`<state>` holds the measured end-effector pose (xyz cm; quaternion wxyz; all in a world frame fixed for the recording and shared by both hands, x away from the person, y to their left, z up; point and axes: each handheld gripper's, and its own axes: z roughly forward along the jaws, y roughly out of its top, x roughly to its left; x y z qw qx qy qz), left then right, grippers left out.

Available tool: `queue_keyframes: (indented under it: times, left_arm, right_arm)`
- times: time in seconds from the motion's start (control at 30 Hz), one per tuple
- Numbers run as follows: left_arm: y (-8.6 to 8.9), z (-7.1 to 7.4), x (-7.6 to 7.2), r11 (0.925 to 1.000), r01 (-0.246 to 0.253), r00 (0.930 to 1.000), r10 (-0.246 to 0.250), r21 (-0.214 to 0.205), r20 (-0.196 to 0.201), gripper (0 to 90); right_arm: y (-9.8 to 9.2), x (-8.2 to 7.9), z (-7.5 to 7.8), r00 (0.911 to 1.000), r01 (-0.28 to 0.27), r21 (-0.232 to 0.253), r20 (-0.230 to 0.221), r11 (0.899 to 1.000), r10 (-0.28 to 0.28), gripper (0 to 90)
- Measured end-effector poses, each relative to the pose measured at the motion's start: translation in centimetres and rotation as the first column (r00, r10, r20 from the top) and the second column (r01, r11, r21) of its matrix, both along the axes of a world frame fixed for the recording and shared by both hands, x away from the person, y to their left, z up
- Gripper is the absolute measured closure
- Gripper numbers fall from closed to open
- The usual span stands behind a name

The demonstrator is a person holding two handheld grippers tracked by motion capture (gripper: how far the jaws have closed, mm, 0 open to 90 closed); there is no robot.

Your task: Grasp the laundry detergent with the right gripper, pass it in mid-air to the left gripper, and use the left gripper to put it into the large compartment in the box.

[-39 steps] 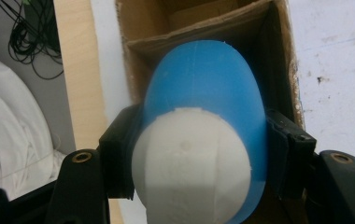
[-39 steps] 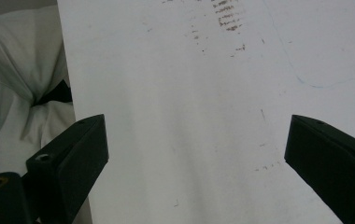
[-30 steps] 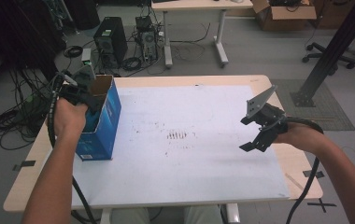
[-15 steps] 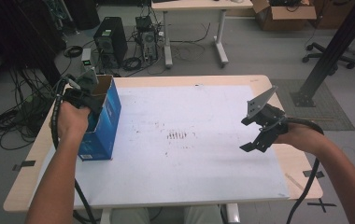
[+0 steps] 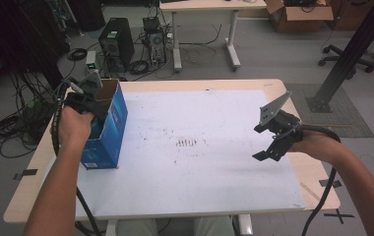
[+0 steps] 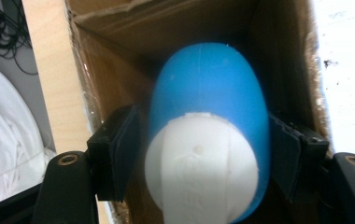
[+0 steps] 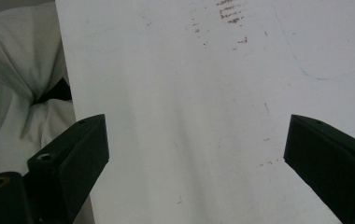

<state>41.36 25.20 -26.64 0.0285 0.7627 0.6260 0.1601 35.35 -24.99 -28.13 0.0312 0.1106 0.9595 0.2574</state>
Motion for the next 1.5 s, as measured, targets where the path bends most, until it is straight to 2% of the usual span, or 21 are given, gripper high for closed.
queue_keyframes:
  times: [0.23, 0.5, 0.7, 0.93, 1.17, 1.27, 1.37, 1.5]
  left_arm:
    - [-0.4, 2.6, -0.4, 0.9999, 0.012, 0.9984, -0.012, -0.002, 0.056, 28.7]
    - [-0.8, 6.1, -1.4, 0.9994, 0.034, 0.9943, -0.033, -0.006, 0.102, 25.9]
    - [-1.8, 8.7, -2.5, 0.9965, 0.079, 0.9891, -0.075, -0.025, 0.127, 22.1]
    - [-3.5, 10.6, -3.5, 0.9876, 0.151, 0.9802, -0.143, -0.044, 0.137, 17.2]
    - [-5.4, 11.4, -4.0, 0.9693, 0.235, 0.9675, -0.227, -0.071, 0.112, 13.2]
    - [-6.3, 11.7, -4.2, 0.9597, 0.27, 0.9592, -0.261, -0.077, 0.108, 11.8]
    - [-7.3, 12.0, -4.5, 0.9469, 0.311, 0.9478, -0.303, -0.08, 0.098, 10.7]
    - [-8.8, 12.2, -5.0, 0.9236, 0.371, 0.9276, -0.364, -0.096, 0.085, 9.2]
  right_arm:
    - [-0.1, -0.2, 0.2, 1.0, 0.001, -0.004, 0.005, 1.0, -0.001, 6.5]
    - [-0.1, -0.6, 0.6, 0.9999, 0.0, 0.001, 0.015, 1.0, 0.0, 6.5]
    - [0.0, -1.0, 1.1, 0.9996, -0.007, 0.007, 0.026, 1.0, 0.006, 6.5]
    - [0.0, -1.5, 1.4, 0.9994, -0.005, 0.005, 0.034, 1.0, 0.004, 6.5]
    - [-0.4, -1.7, 1.6, 0.9993, 0.006, 0.011, 0.037, 1.0, -0.006, 6.5]
    - [-0.5, -1.7, 1.6, 0.9992, 0.007, 0.008, 0.039, 1.0, -0.007, 6.5]
    - [-0.5, -1.8, 1.7, 0.9992, 0.009, 0.008, 0.038, 1.0, -0.009, 6.5]
    - [-0.4, -1.8, 1.6, 0.9993, 0.01, 0.011, 0.036, 1.0, -0.01, 6.4]
